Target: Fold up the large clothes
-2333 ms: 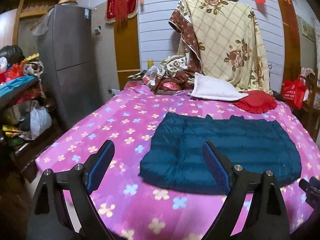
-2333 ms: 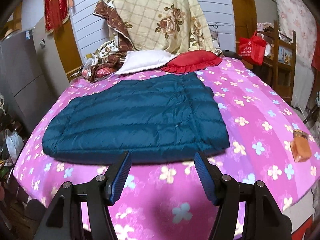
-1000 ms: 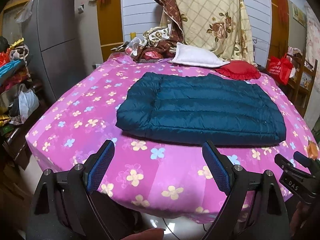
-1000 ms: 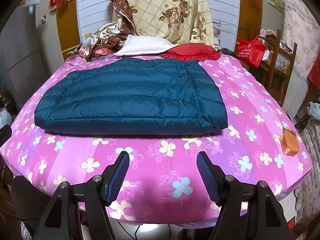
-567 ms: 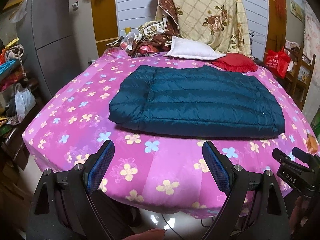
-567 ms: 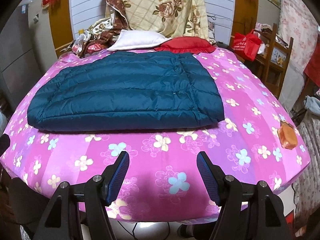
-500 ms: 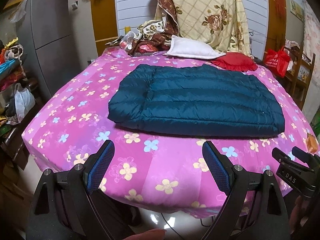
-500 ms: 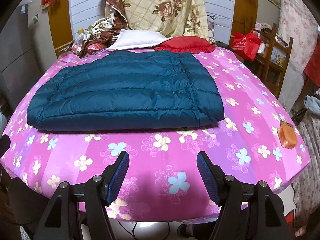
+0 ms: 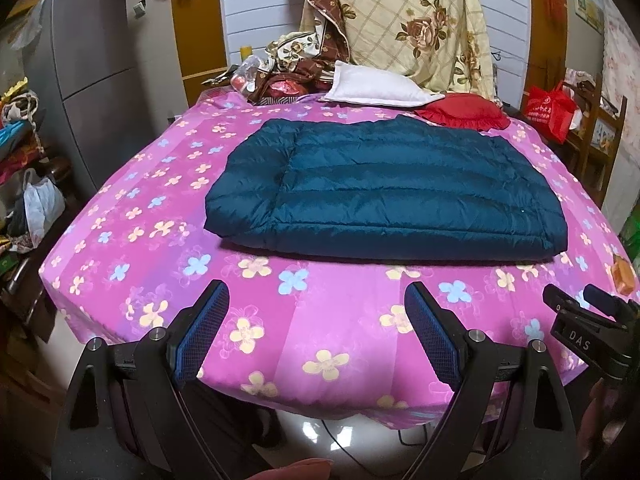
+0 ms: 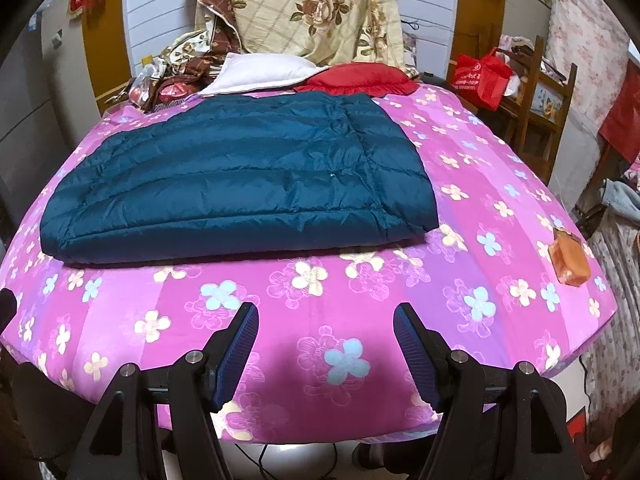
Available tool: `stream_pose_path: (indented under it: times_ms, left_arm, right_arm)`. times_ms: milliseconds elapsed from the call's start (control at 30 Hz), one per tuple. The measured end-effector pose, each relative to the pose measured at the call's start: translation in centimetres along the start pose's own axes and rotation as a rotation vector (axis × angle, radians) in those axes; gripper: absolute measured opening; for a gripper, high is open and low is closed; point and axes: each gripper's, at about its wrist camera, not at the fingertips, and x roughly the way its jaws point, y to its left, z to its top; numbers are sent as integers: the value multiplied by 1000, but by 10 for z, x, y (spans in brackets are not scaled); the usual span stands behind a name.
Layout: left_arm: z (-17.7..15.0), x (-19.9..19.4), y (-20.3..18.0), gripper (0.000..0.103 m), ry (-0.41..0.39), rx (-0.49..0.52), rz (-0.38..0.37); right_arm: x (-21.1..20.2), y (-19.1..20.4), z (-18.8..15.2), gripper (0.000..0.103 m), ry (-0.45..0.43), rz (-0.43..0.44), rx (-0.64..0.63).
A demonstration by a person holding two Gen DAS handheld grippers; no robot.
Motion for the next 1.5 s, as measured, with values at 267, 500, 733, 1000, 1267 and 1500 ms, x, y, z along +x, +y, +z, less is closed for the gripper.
stream_pose_path:
  times_ms: [267, 500, 733, 1000, 1267, 1500]
  left_arm:
    - [-2, 3, 0, 89, 10, 4, 0]
    - [-5, 7, 3, 89, 27, -2, -3]
    - [-6, 12, 5, 89, 44, -3, -8]
    - [-8, 16, 6, 89, 61, -9, -12]
    - [-10, 20, 8, 89, 73, -12, -11]
    - [-13, 27, 8, 89, 92, -15, -7]
  right_arm:
    - [4, 2, -2, 68, 12, -8, -9]
    - [6, 2, -3, 68, 18, -12, -9]
    - [9, 5, -6, 68, 30, -19, -22]
    - [9, 9, -7, 68, 24, -25, -34]
    - [9, 11, -8, 68, 29, -24, -39]
    - [9, 15, -10, 68, 23, -26, -55]
